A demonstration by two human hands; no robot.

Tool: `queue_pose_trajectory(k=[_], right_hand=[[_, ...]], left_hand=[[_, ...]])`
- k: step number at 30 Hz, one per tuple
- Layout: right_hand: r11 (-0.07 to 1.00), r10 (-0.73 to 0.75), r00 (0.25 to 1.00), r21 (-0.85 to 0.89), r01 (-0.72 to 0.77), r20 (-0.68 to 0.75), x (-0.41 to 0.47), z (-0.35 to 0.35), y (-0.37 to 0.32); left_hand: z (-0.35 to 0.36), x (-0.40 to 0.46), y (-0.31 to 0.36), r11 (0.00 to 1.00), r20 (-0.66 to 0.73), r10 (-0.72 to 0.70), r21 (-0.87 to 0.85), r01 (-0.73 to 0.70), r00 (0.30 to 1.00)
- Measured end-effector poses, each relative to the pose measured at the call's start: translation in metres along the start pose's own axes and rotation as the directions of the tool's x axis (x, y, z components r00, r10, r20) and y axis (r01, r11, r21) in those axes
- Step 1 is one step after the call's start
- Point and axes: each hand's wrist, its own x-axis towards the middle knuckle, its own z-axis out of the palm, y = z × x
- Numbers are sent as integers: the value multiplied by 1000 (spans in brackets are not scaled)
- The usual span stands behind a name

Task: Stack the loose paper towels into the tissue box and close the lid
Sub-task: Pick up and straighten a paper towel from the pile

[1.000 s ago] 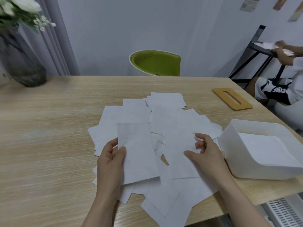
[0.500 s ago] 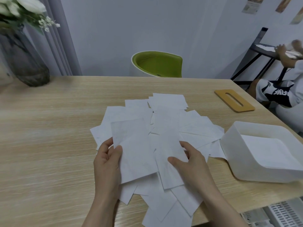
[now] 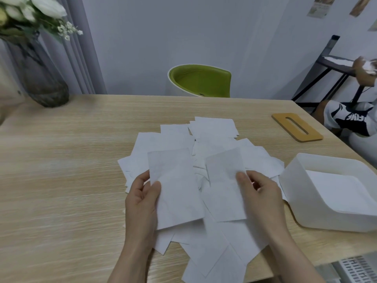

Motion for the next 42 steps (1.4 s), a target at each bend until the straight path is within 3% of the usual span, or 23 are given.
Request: queue_pose_trajectory(k=[6, 10, 14, 20, 32, 42], right_hand=[[959, 49, 989, 271, -85, 136, 10, -20, -10], [826, 151, 967, 511, -239, 207, 8, -16, -18], [693, 124, 937, 647, -318, 327, 1, -1, -34], [716, 43, 885, 604, -351, 463, -20, 33, -49], [821, 49, 905, 499, -277, 422, -24, 48, -57], [839, 24, 913, 489, -240, 407, -26, 49, -54]], left_hand=[[1, 0, -4, 999, 77, -25, 45, 21, 997], [2, 0, -4, 996, 83, -34, 83, 27, 996], [4, -1, -3, 994, 71, -37, 106, 29, 997], [5, -2, -1, 994, 65, -61, 99, 55, 996], [7, -4, 2, 995, 39, -96, 0, 96, 995], [8, -5, 2, 1000, 71, 2, 6, -2, 997]])
